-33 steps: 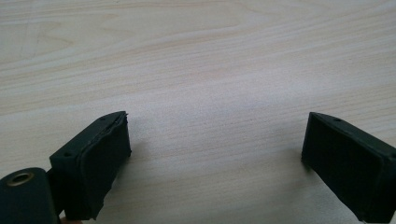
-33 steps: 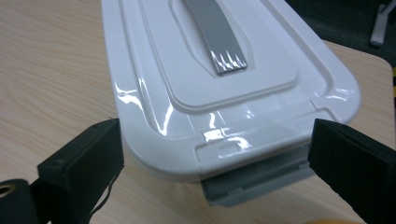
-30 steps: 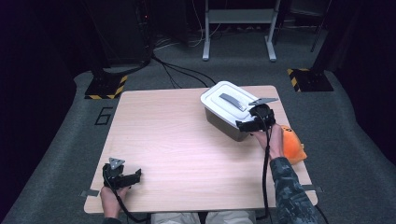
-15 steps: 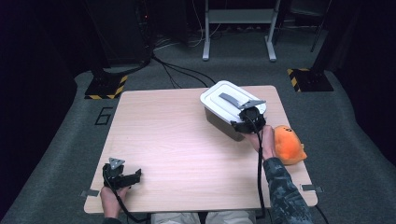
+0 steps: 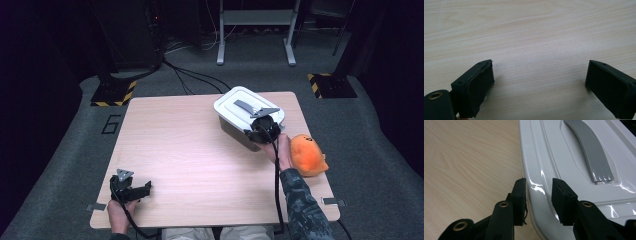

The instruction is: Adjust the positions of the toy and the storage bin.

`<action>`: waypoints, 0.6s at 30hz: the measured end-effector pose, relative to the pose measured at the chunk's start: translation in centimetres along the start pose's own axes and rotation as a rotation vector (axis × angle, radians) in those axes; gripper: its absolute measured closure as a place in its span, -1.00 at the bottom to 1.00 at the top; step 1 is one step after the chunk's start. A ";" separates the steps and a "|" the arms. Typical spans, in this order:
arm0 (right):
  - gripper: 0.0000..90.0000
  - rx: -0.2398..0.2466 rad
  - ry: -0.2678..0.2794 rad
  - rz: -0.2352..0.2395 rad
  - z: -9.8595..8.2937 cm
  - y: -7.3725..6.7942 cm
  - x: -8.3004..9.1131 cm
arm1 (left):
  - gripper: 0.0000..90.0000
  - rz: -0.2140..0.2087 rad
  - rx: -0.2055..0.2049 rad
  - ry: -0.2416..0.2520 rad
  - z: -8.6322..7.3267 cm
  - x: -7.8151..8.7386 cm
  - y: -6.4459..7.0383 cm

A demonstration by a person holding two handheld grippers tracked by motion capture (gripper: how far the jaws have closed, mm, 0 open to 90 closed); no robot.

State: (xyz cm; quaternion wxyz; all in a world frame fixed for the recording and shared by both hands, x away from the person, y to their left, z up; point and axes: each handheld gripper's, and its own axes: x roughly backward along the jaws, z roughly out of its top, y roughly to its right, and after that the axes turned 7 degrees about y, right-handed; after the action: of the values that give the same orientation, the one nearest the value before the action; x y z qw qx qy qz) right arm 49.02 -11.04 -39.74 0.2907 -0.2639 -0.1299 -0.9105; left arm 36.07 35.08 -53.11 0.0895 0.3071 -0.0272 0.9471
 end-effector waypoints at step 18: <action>0.57 0.098 0.022 -0.018 -0.2 -0.7 -0.4 | -0.82 -0.001 -0.007 -0.002 0.0 0.0 0.0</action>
State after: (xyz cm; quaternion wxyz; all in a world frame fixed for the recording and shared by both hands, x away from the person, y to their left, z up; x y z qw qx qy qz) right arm 48.83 -10.34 -40.18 0.2965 -0.2380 -0.1736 -0.9085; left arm 36.06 35.11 -53.09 0.0911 0.3080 -0.0304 0.9465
